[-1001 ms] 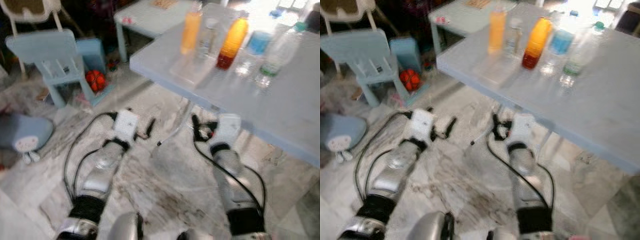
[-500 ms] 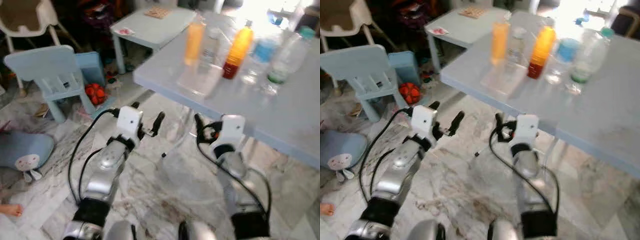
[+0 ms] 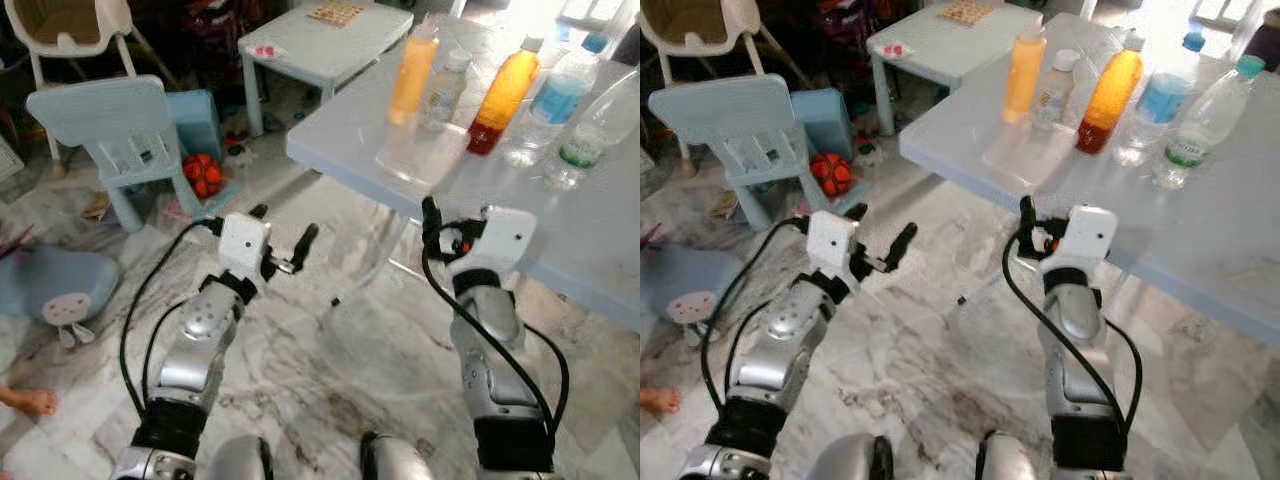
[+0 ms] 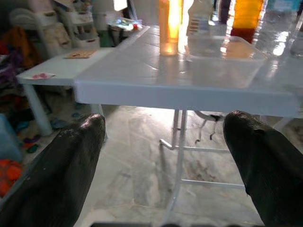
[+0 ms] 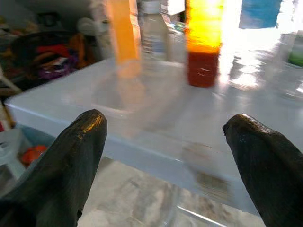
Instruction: Restocking fridge
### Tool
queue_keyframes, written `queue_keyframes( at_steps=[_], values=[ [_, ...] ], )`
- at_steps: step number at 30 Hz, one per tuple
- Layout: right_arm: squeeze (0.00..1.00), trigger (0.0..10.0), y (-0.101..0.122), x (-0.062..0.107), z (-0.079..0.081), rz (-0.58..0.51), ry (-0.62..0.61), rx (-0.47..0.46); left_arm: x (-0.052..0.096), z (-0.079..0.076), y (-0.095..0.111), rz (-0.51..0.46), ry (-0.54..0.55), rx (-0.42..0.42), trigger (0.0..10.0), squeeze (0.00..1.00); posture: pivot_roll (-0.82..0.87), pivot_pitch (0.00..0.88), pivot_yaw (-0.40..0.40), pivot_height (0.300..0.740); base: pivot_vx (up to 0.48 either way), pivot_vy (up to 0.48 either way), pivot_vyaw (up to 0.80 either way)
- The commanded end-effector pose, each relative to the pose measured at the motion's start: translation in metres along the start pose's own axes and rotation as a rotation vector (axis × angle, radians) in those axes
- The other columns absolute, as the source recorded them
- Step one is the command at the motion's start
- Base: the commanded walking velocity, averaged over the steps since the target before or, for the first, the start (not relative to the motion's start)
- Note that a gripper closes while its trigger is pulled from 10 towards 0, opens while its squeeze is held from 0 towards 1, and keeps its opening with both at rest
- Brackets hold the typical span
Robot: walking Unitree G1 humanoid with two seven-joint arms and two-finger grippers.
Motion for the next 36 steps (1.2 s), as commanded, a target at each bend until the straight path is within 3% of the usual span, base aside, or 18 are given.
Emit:
queue_keyframes(
  at_steps=[1,6,15,21,31,36],
  values=[
    [0.0,10.0,-0.002,0.004,-0.003,0.015,-0.004,-0.003,-0.005,-0.001,0.005,-0.013,-0.009,0.01,10.0,0.0,0.06,0.109,0.011,0.74,0.0,0.0,-0.8],
    [0.0,10.0,-0.004,0.005,-0.002,0.027,-0.006,-0.006,-0.006,0.0,0.008,-0.025,-0.003,0.014,10.0,0.0,0.06,0.109,0.011,0.74,0.221,0.0,-0.68],
    [0.0,10.0,0.007,0.005,0.007,-0.021,0.02,0.058,-0.007,0.011,0.022,-0.07,0.046,0.039,10.0,0.0,0.06,0.106,0.006,0.74,0.363,0.248,0.0],
    [0.0,10.0,0.009,0.004,0.007,-0.032,0.007,0.067,-0.01,0.008,0.031,-0.1,0.024,0.036,10.0,0.0,0.06,0.104,0.007,0.74,0.357,0.32,0.0],
    [0.0,10.0,0.009,0.005,0.005,-0.029,-0.004,0.07,-0.014,0.0,0.041,-0.138,-0.007,0.044,10.0,0.0,0.05,0.102,0.006,0.74,0.456,0.0,-0.8],
    [0.0,10.0,0.008,0.005,0.007,-0.024,0.005,0.066,-0.014,0.002,0.041,-0.132,0.004,0.047,10.0,0.0,0.05,0.102,0.005,0.74,0.404,0.0,-0.19]
  ],
)
Point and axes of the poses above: a point about 5 cm out from each wrist's last joint towards the gripper, its own x axis pointing back from the gripper into the wrist, its own y axis along the axis of the wrist's last joint, z = x × y, the point moved 4 cm from there along -x, pointing out of the wrist towards the gripper, and after that the axes turned 13 degrees about -x, right-handed, at the moved point
